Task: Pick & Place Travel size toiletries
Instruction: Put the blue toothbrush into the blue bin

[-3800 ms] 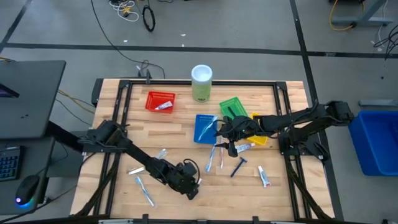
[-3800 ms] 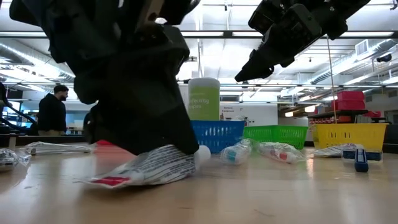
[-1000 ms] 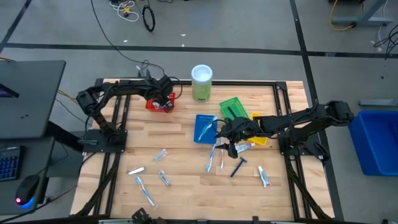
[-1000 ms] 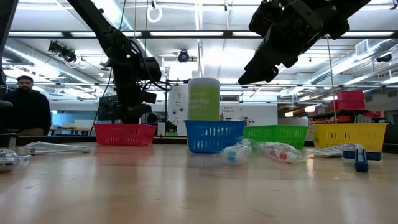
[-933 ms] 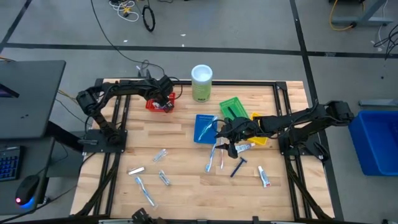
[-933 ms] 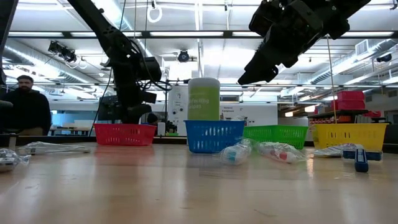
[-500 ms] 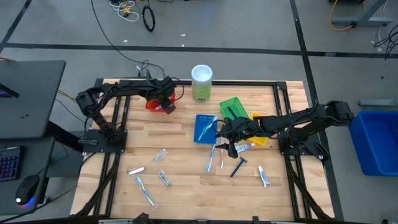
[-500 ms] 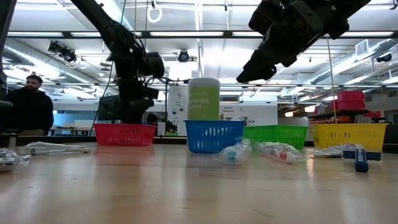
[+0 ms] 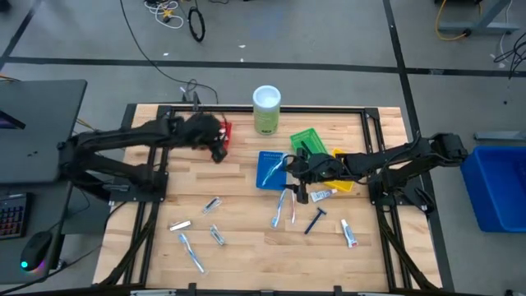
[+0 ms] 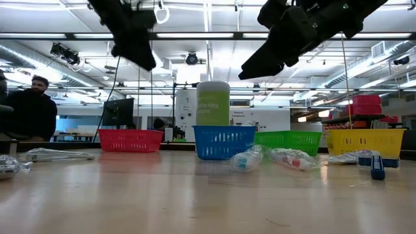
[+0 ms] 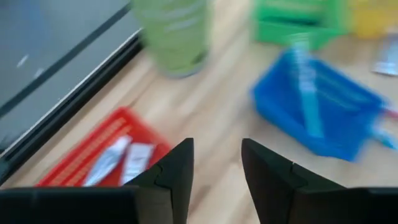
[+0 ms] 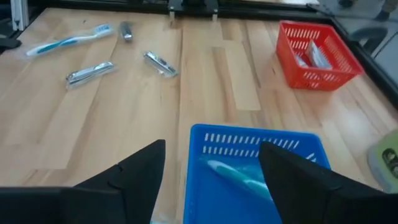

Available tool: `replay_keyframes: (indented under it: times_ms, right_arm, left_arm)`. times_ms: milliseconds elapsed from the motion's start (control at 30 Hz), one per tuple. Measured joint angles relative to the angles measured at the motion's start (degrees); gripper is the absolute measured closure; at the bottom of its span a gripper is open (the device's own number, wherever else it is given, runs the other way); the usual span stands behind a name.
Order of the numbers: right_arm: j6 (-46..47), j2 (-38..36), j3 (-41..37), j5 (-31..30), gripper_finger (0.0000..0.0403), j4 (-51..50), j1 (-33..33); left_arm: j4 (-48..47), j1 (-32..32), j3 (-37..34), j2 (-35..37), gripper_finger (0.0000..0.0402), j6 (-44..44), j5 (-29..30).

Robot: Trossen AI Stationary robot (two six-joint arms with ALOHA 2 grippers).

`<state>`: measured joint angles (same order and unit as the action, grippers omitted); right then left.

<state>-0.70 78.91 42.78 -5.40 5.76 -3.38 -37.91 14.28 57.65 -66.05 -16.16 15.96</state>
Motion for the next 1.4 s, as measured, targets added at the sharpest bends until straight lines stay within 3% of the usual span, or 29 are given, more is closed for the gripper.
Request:
replay_keyframes:
  times_ms: [300,467,667,767,1100,1200,1400]
  right_arm:
    - [2.77,1.80,0.00,7.42,0.0145,-3.32,-1.63]
    - [-1.02,6.82,0.00,7.15,0.0159,0.70,-4.69]
    - [-10.62,12.96,0.47,14.28,0.0159,3.33,-7.36]
    - [-12.51,15.55,3.70,14.63,0.0156,2.33,-8.07]
    - [-21.97,28.46,18.09,13.07,0.0170,-19.52,-8.31]
    - [-23.17,29.79,18.53,9.60,0.0177,-20.09,-8.33]
    - [-23.33,30.93,18.80,10.68,0.0219,-20.62,-8.21]
  left_arm:
    - [12.98,-20.01,-10.40,4.50,0.0265,-7.66,12.57]
    - [26.89,-24.96,-18.24,2.54,0.0265,-8.95,10.99]
    - [39.66,-26.53,-25.27,2.20,0.0265,-10.17,10.34]
    - [42.54,-26.48,-27.09,2.20,0.0265,-10.12,11.88]
    - [42.95,-26.46,-27.48,2.20,0.0265,-10.51,14.27]
    - [42.91,-26.46,-27.48,2.20,0.0265,-10.44,14.27]
    - [42.91,-26.46,-27.48,2.20,0.0265,-8.29,14.49]
